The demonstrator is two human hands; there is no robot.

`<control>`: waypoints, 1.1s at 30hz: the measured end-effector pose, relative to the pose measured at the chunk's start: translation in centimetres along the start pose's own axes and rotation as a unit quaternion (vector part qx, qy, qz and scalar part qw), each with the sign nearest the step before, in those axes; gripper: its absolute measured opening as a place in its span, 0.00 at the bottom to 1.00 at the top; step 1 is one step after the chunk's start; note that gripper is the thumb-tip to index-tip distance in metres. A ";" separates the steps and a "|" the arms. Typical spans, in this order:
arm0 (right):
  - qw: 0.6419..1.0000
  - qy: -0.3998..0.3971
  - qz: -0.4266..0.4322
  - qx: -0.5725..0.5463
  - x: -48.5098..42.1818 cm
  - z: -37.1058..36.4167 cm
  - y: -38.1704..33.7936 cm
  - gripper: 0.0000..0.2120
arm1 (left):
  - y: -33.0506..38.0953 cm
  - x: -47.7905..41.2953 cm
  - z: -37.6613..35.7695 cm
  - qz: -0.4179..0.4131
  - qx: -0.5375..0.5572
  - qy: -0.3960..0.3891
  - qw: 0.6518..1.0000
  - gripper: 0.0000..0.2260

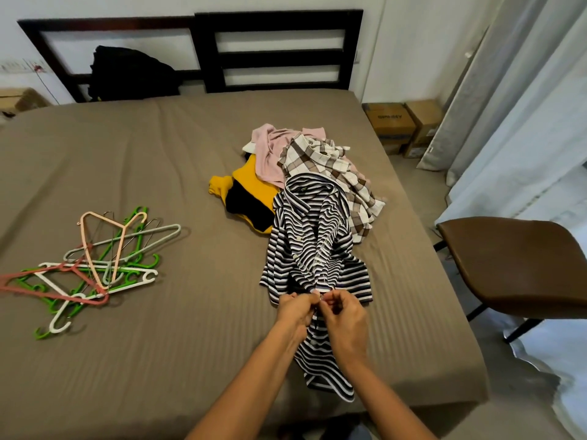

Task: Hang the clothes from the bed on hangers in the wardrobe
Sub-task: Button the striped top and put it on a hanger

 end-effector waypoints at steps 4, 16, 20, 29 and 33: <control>0.998 -0.012 -0.041 -0.045 -0.5 -0.1 0.6 0.04 | 0.2 -0.1 0.0 0.006 -0.011 -0.031 0.999 0.13; 0.898 -0.199 -0.376 -0.117 -2.4 -2.8 3.9 0.15 | 2.6 2.5 -0.1 -0.315 -0.166 -0.146 0.923 0.16; 0.936 -0.209 -0.277 -0.060 -3.4 -3.5 3.2 0.05 | 1.0 2.5 0.3 -0.228 -0.126 -0.125 0.957 0.11; 0.828 -0.246 -0.384 -0.325 -1.4 -3.3 3.3 0.13 | 2.9 -0.9 0.4 -0.098 -0.152 -0.060 0.982 0.02; 0.830 -0.278 -0.360 -0.323 -1.5 -3.3 2.6 0.13 | 4.5 -0.1 -2.1 -0.204 -0.199 -0.131 0.949 0.07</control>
Point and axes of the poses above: each hand's wrist, its own x-axis away from the middle knuckle, its own z-axis out of the back of the hand, y = z × x, the point moved 8 cm from there along -x, towards the middle knuckle, and after that the axes turned 13 degrees about y, right-handed, at the moved point
